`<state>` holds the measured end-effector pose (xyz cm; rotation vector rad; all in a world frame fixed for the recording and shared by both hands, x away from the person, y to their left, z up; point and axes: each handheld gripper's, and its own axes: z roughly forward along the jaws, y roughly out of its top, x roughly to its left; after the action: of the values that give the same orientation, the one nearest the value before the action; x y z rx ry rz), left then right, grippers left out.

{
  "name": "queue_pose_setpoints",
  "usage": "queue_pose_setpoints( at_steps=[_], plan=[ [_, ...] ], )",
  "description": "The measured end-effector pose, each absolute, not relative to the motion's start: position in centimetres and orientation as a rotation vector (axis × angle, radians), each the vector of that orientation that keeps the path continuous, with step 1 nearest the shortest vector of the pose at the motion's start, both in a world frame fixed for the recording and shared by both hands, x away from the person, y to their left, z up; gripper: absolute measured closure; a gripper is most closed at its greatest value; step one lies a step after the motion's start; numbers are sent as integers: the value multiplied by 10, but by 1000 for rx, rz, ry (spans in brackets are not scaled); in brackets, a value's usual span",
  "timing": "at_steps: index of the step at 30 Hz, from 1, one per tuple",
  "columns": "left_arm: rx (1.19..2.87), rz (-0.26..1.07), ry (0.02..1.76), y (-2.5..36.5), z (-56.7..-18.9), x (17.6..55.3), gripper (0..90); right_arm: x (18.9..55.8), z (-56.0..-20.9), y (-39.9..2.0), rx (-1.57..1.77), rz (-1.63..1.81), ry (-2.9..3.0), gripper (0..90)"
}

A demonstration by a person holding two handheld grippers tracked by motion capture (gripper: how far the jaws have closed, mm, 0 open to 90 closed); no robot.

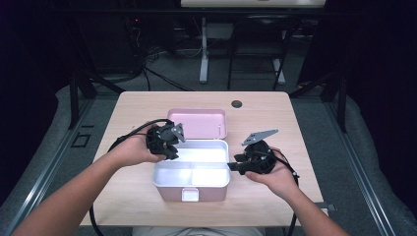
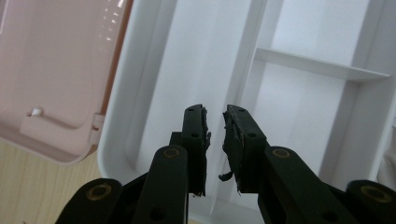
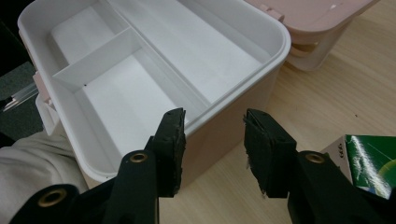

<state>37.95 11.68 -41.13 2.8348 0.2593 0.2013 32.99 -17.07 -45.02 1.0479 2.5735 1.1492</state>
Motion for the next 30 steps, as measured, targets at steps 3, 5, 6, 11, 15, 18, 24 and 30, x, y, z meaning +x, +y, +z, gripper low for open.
queue_pose_setpoints(
  at_steps=[3,5,6,11,15,18,24,30],
  plan=[
    [2852,191,235,113,-416,378,772,330,-453,-170,1059,1172,2590,577],
    [2861,184,222,112,-418,377,769,330,-453,-169,1060,1174,2586,573],
    [2867,181,220,111,-418,376,768,330,-453,-169,1067,1190,2589,570],
    [2871,167,214,111,-425,376,796,330,-453,-166,1067,1218,2601,568],
    [2887,171,197,112,-432,374,851,330,-456,-159,1057,1199,2627,561],
    [2889,184,171,112,-431,373,858,331,-457,-158,1063,1192,2617,568],
    [2905,193,162,116,-431,373,863,330,-458,-156,1066,1211,2620,579],
    [2939,201,164,124,-430,373,862,327,-457,-145,1020,1226,2643,580]
  ],
)
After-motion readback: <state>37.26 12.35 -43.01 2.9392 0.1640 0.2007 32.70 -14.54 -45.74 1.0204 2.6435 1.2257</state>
